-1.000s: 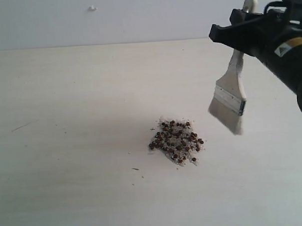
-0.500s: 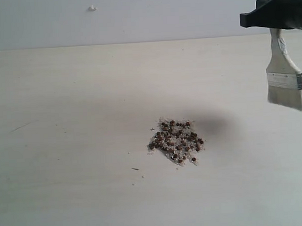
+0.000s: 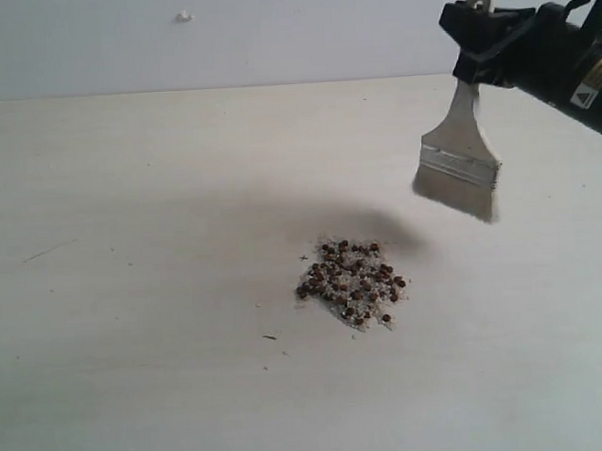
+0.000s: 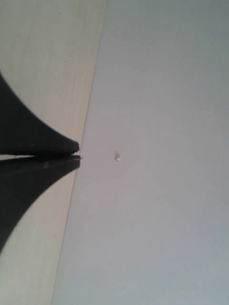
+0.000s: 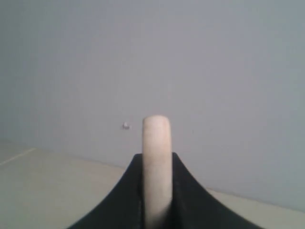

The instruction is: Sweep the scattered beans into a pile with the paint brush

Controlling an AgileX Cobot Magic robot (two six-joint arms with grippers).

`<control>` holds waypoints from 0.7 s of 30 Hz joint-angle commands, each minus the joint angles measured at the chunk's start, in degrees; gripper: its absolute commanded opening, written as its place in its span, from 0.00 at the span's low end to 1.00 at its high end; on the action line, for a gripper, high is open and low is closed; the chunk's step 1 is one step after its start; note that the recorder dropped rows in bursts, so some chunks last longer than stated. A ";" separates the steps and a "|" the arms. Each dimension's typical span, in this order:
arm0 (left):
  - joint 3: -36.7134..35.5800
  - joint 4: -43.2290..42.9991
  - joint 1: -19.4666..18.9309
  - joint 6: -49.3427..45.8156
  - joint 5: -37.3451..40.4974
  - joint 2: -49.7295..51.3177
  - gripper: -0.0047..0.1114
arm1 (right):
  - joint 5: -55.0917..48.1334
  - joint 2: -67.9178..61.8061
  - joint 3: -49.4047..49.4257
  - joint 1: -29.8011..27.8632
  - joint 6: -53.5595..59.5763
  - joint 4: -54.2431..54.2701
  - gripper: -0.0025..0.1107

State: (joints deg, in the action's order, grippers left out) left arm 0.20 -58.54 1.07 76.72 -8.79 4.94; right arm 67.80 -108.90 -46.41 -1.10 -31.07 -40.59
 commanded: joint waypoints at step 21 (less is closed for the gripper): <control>-0.20 0.43 0.41 -0.15 -0.27 -0.31 0.04 | 2.16 -12.39 -11.34 -0.25 -27.66 -17.74 0.02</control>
State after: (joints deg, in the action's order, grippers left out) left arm 0.20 -58.54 1.07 76.72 -8.79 4.94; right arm 68.94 -120.74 -57.34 -1.10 -56.64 -57.29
